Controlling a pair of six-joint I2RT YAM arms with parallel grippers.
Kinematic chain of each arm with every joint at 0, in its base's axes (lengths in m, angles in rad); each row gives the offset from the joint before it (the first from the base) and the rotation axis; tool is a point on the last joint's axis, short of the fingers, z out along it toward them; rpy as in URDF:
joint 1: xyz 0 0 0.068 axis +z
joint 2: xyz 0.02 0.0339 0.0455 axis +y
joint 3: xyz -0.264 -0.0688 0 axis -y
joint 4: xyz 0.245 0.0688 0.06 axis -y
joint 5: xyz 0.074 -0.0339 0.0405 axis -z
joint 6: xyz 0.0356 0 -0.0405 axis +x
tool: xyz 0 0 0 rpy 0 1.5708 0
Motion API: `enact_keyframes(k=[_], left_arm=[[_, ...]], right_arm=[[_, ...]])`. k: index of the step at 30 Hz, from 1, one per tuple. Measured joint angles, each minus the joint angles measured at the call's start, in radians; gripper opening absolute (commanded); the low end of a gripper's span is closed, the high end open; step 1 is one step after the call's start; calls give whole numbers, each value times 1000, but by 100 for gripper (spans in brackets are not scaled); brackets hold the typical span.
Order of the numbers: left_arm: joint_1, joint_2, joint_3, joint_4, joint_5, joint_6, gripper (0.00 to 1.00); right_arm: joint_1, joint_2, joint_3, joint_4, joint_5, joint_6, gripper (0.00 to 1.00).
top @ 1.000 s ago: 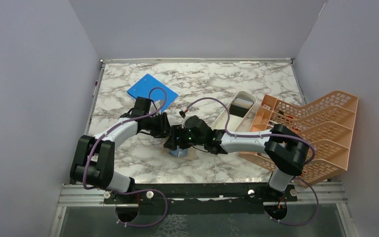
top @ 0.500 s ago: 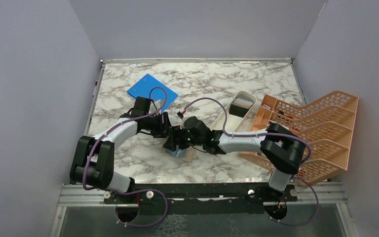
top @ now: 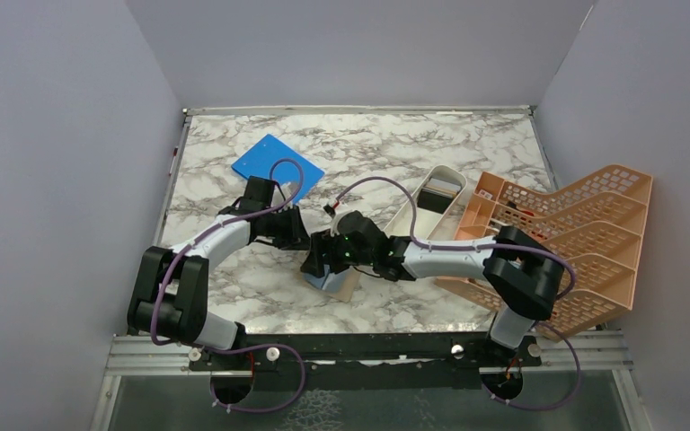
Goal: Put the credit cards into the card holder
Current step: Open the card holder at the center of the board.
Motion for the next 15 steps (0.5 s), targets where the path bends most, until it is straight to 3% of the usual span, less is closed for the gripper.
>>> enact_keyframes(k=[6, 12, 15], left_arm=[[0, -24, -67, 38, -38, -56, 0], [0, -115, -215, 150, -70, -194, 5], [0, -128, -239, 182, -78, -235, 7]], right_arm=[[0, -113, -49, -98, 10, 2, 63], [0, -177, -86, -197, 51, 2, 32], [0, -177, -100, -233, 76, 2, 26]])
